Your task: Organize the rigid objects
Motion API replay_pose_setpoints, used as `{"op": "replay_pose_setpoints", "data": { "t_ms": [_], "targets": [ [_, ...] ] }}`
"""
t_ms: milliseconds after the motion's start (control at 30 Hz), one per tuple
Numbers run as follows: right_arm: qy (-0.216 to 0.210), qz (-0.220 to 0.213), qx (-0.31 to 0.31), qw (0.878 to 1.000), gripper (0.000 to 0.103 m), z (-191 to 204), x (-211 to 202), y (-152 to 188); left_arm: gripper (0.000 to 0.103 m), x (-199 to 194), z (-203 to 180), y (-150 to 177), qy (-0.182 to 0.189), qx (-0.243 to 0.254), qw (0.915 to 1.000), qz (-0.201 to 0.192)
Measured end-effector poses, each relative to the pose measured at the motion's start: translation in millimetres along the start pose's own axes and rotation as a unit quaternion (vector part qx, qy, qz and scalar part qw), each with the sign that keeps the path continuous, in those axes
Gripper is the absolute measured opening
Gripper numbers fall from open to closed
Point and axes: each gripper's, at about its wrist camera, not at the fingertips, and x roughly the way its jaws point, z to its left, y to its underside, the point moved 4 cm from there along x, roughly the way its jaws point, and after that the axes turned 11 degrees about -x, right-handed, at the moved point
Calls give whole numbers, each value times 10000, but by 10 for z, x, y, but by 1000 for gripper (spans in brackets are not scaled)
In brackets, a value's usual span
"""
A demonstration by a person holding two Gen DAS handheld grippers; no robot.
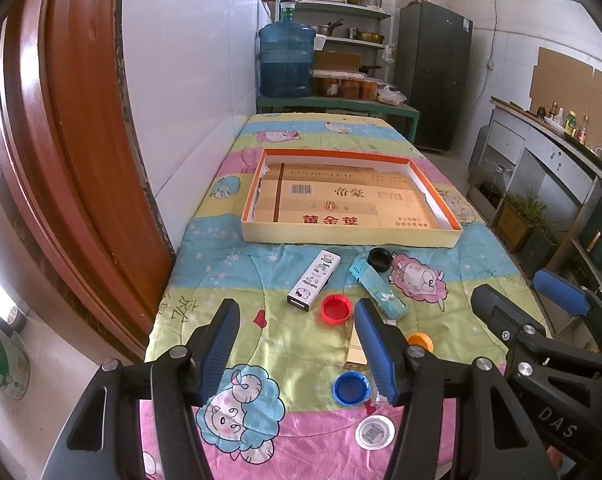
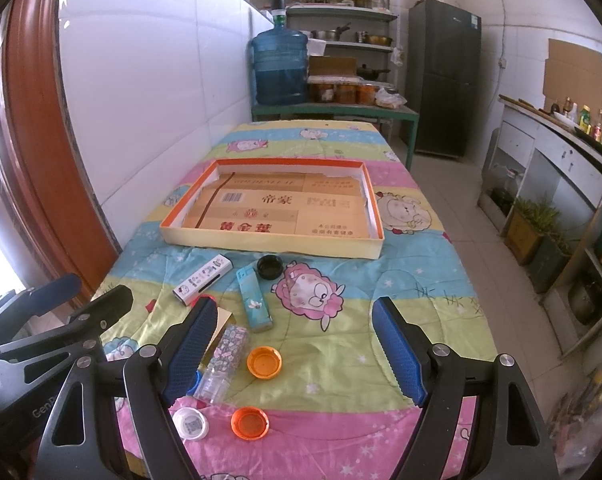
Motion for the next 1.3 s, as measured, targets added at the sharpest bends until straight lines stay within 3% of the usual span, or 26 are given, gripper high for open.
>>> {"op": "replay_pose_setpoints", "data": {
  "t_ms": [700, 1067, 1300],
  "targets": [
    [3, 100, -8, 9999, 81, -9, 64, 85, 60, 115, 78, 39, 59, -51, 9997, 220],
    [-336, 491, -440, 9973, 81, 92, 172, 685, 60, 255, 292, 458, 416, 118, 9974, 570],
    [-497, 639, -823, 9933, 77, 307, 261, 937, 60, 353, 233, 665, 767, 322, 9930, 843]
  ]
}}
